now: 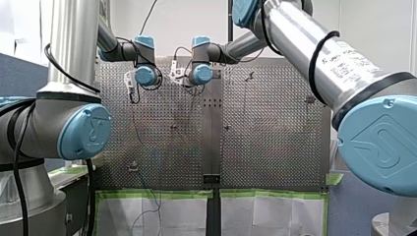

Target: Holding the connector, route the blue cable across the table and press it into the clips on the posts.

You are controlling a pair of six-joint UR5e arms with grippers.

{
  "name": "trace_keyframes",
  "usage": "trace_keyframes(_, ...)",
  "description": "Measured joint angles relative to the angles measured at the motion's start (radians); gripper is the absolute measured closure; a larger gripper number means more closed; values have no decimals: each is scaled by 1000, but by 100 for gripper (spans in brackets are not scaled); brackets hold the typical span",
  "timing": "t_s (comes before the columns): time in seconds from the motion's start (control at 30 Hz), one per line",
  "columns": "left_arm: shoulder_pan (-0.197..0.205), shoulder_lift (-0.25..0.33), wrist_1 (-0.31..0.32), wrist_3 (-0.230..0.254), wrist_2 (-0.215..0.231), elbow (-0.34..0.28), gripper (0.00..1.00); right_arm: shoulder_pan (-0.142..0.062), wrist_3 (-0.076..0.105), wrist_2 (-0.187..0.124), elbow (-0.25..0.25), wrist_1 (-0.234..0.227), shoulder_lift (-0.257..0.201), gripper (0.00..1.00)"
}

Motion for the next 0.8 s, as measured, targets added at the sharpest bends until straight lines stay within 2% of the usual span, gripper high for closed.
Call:
trace_keyframes(0.2,5,-1,0,-4,0,4,0,0,0,-1,0,1,1,100)
trace_keyframes(0.23,5,-1,0,-4,0,4,20,0,0,-1,0,1,1,100)
trace_keyframes(0.27,5,-1,1,-5,0,4,35,0,0,-1,0,1,1,100)
trace_keyframes(0.3,5,-2,1,-5,0,4,35,0,0,-1,0,1,1,100)
trace_keyframes(0.33,5,-2,1,-5,0,4,58,0,0,-1,0,1,1,100)
trace_keyframes(0.37,5,-2,1,-5,0,4,72,0,0,-1,0,1,1,100)
trace_keyframes(0.4,5,-2,1,-5,0,4,72,0,0,-1,0,1,1,100)
trace_keyframes(0.47,5,-2,0,-6,-1,4,100,0,0,-1,0,1,1,100)
trace_keyframes(0.63,5,-2,-14,-9,-9,4,100,0,0,-1,0,1,1,100)
trace_keyframes(0.8,0,-2,-37,-9,-37,2,100,1,1,-1,1,6,2,100)
